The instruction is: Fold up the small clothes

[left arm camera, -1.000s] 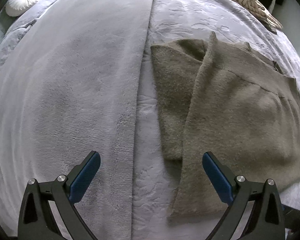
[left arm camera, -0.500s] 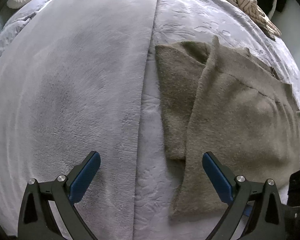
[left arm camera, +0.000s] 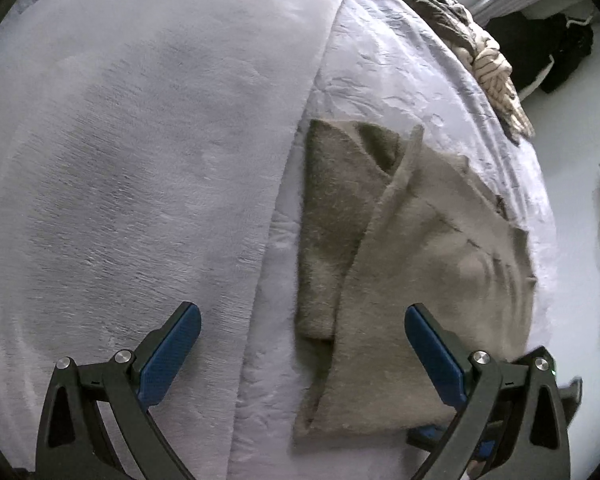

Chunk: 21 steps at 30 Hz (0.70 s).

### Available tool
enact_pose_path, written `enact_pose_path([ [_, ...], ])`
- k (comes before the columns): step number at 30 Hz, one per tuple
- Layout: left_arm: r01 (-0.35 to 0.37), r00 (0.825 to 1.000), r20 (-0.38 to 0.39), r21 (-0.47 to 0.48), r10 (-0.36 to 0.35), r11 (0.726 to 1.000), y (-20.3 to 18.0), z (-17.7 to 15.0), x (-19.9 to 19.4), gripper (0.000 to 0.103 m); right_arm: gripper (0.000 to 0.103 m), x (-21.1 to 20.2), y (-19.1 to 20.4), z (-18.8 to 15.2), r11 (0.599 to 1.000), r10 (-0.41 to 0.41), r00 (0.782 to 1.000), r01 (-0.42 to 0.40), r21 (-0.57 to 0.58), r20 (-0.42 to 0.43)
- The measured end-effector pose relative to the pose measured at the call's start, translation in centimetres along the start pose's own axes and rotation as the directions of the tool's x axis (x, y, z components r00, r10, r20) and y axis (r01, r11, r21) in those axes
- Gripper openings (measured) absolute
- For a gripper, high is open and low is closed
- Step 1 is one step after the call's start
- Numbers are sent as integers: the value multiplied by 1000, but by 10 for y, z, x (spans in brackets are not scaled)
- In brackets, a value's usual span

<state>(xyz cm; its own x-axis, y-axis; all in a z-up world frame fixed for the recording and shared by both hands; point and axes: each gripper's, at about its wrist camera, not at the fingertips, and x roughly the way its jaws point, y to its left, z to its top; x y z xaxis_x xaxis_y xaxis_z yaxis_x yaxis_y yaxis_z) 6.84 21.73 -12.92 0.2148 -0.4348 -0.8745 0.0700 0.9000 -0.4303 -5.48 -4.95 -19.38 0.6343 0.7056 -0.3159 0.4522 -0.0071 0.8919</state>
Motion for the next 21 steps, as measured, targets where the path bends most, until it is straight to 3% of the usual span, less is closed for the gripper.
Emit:
enact_pose_path([
  [1,18,1000,-5,-4,-18,1000,0,0,-1,102,49,4,-3,1,1000,-6,1000,7,28,-11],
  [2,35,999,-9,-11,-35,999,-3,-2,-2,102,18,7,-6,1,999,-16,1000,17,48,-18],
  [3,55,998,-17,-24,-55,998,-2,-2,-2,102,9,10,-10,2,998,-12,1000,14,66,-27],
  [6,112,993,-35,-64,-114,992,-4,-1,3,102,9,7,-4,3,999,25,999,-25,29,-23],
  [10,187,979,-63,-80,-192,979,-11,5,12,102,9,-4,31,0,991,55,998,-58,-121,-32],
  [15,272,954,-108,-82,-280,959,-29,16,29,102,9,-10,62,2,974,39,998,-48,-221,-43],
  [21,359,918,-169,-34,-359,933,-68,38,53,102,9,-3,66,-1,963,-27,997,6,-269,-76],
])
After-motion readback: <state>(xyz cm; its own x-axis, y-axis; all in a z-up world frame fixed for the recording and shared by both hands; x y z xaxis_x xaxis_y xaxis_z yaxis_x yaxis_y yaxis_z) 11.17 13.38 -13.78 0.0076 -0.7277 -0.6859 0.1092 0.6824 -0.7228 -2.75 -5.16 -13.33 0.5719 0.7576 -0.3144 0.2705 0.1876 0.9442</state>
